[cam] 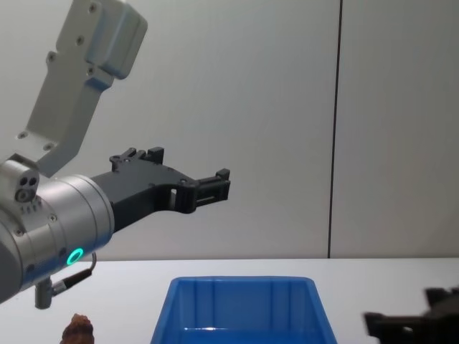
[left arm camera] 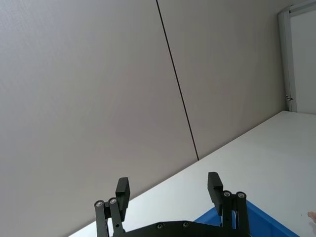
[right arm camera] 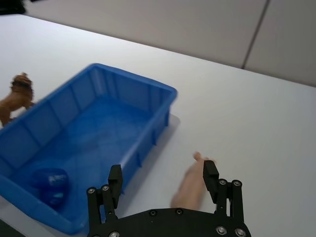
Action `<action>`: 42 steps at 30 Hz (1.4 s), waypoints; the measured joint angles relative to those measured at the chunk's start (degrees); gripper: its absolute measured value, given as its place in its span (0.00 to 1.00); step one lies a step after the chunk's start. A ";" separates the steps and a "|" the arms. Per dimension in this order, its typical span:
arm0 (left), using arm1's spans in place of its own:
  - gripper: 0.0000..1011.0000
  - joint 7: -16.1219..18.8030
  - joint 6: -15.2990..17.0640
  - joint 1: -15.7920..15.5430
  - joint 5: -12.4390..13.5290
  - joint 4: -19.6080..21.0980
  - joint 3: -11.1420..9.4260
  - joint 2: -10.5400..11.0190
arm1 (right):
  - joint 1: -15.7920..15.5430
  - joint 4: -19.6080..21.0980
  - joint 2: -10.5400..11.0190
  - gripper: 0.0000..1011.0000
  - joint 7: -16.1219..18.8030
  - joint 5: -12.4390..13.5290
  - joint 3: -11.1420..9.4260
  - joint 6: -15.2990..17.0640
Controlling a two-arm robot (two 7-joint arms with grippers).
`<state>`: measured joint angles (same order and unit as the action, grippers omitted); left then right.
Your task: Pick up the two dolls from the table and place them into the box.
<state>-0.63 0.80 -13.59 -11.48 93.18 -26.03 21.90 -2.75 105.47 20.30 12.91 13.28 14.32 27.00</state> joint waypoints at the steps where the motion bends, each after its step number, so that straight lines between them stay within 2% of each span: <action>1: 0.99 0.00 0.00 0.00 0.00 0.00 0.00 0.00 | -0.47 0.20 0.29 0.99 -0.58 0.29 -0.21 -0.02; 9: 0.99 0.00 0.00 0.00 0.00 0.00 0.00 0.00 | -4.58 2.32 2.48 0.99 -6.49 3.06 -2.23 -0.57; 19: 0.99 0.00 0.00 0.00 0.00 0.00 0.00 0.00 | -5.16 1.32 2.57 0.99 -7.70 3.81 -2.74 -0.68; 30: 0.99 0.00 0.00 0.00 0.00 0.00 0.00 0.00 | -1.73 -4.00 -0.79 0.99 -7.09 2.57 -1.29 0.57; 42: 0.99 0.00 0.00 0.00 0.00 0.00 0.00 0.00 | 2.72 -10.59 -5.48 0.99 -9.31 0.98 0.39 1.43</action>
<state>-0.63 0.80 -13.59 -11.48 93.18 -26.03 21.90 -0.03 94.88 14.83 3.60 14.26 14.71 28.43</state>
